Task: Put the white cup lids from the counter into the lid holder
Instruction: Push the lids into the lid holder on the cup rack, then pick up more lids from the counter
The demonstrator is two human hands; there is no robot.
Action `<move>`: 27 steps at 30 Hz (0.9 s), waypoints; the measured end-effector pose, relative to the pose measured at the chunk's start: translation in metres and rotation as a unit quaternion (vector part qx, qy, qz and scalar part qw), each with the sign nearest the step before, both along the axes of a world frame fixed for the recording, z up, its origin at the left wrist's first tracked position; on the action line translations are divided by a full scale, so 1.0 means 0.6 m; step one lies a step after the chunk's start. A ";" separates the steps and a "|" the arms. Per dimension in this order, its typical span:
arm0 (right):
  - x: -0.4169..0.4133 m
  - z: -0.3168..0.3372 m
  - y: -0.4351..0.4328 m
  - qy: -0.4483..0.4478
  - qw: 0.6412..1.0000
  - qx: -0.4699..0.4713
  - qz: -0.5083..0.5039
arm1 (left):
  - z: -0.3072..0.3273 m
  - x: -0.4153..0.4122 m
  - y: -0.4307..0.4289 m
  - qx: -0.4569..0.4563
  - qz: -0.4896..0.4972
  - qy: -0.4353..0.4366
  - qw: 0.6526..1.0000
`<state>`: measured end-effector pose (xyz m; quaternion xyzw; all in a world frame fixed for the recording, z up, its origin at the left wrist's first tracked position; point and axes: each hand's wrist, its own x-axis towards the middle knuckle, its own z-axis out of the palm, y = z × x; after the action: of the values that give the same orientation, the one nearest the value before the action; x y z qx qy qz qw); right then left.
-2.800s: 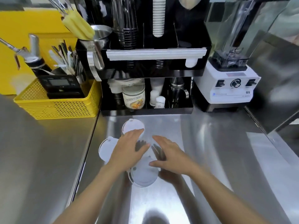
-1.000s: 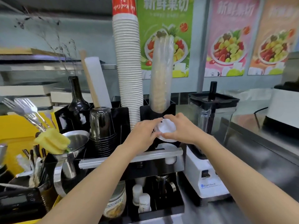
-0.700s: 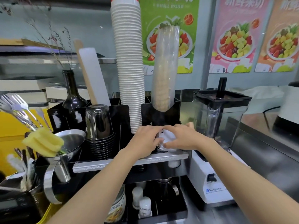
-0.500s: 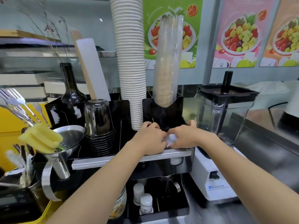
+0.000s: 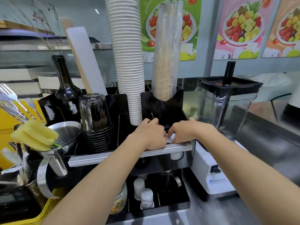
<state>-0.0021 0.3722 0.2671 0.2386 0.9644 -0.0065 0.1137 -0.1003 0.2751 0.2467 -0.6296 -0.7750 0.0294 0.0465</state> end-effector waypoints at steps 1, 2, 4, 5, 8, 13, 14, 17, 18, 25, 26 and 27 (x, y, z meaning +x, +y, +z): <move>-0.002 0.000 0.000 -0.002 1.000 0.005 0.000 | 0.000 0.000 0.000 0.001 -0.002 0.001 1.000; -0.003 0.000 0.000 -0.006 1.000 0.009 -0.001 | -0.001 0.000 0.000 0.003 -0.003 0.004 1.000; -0.007 -0.001 0.001 -0.018 1.000 0.015 -0.008 | -0.006 -0.002 -0.001 0.015 -0.006 0.014 1.000; -0.009 -0.001 0.002 -0.025 1.000 0.016 -0.011 | -0.010 -0.003 -0.002 0.026 -0.008 0.016 0.999; -0.007 -0.001 0.004 -0.033 0.999 0.014 -0.007 | -0.018 -0.003 -0.007 0.070 -0.025 -0.005 0.997; 0.026 0.006 0.000 0.085 0.996 0.011 0.004 | 0.001 0.004 -0.037 0.125 -0.023 -0.027 0.991; 0.036 0.010 -0.006 0.129 0.991 0.020 0.005 | 0.006 0.006 -0.049 0.148 -0.016 -0.031 0.988; 0.070 0.016 -0.044 0.279 0.960 0.025 0.022 | 0.010 0.011 -0.096 0.231 -0.002 -0.046 0.972; 0.080 0.015 -0.061 0.323 0.946 0.019 0.030 | 0.007 0.015 -0.117 0.253 0.002 -0.050 0.966; 0.109 -0.077 -0.205 0.454 0.885 -0.027 0.101 | -0.050 0.057 -0.273 0.361 0.055 -0.094 0.926; 0.109 -0.097 -0.223 0.454 0.884 -0.036 0.107 | -0.062 0.061 -0.292 0.368 0.064 -0.097 0.922; 0.107 -0.117 -0.239 0.445 0.887 -0.042 0.111 | -0.076 0.063 -0.309 0.371 0.075 -0.099 0.920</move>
<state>0.0618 0.2287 0.1967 0.0966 0.9328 -0.1401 -0.3176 -0.0624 0.0896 0.2011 -0.5071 -0.7756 -0.3195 0.1979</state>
